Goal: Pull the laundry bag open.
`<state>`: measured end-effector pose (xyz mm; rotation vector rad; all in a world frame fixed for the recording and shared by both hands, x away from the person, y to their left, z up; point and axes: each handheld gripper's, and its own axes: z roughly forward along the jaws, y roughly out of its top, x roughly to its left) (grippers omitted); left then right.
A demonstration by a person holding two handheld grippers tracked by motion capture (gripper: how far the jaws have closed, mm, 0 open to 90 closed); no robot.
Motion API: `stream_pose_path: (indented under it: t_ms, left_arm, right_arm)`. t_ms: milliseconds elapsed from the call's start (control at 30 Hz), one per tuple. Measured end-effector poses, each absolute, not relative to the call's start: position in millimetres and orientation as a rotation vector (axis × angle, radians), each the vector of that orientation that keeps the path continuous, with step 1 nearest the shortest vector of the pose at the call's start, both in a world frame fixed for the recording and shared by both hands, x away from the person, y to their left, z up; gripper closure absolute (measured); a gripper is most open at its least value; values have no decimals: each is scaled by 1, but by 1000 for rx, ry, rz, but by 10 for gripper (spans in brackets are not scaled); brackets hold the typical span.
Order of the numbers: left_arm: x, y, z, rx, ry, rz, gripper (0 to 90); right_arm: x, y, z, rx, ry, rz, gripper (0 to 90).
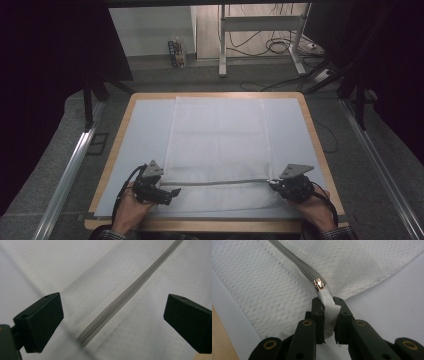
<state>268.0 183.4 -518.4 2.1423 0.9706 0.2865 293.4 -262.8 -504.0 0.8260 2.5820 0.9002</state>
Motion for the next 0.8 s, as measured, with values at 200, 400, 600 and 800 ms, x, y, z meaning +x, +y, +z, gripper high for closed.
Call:
stream_pose_path:
  t_ms: [200,400,600,800]
  left_arm:
    - [279,150,-509,2160,869,248,43]
    - [303,101,-499,2206,757,253,75]
    - [323,54,-493,2198,679,218,83]
    - [336,12,-494,2223,593,198,81]
  right_arm:
    - [292,-265,-499,837,2557,947,797]
    - [291,-261,-500,819,2560,915,797]
    - [291,-260,-500,821,2561,914,795]
    - [291,-259,-500,820,2560,911,791]
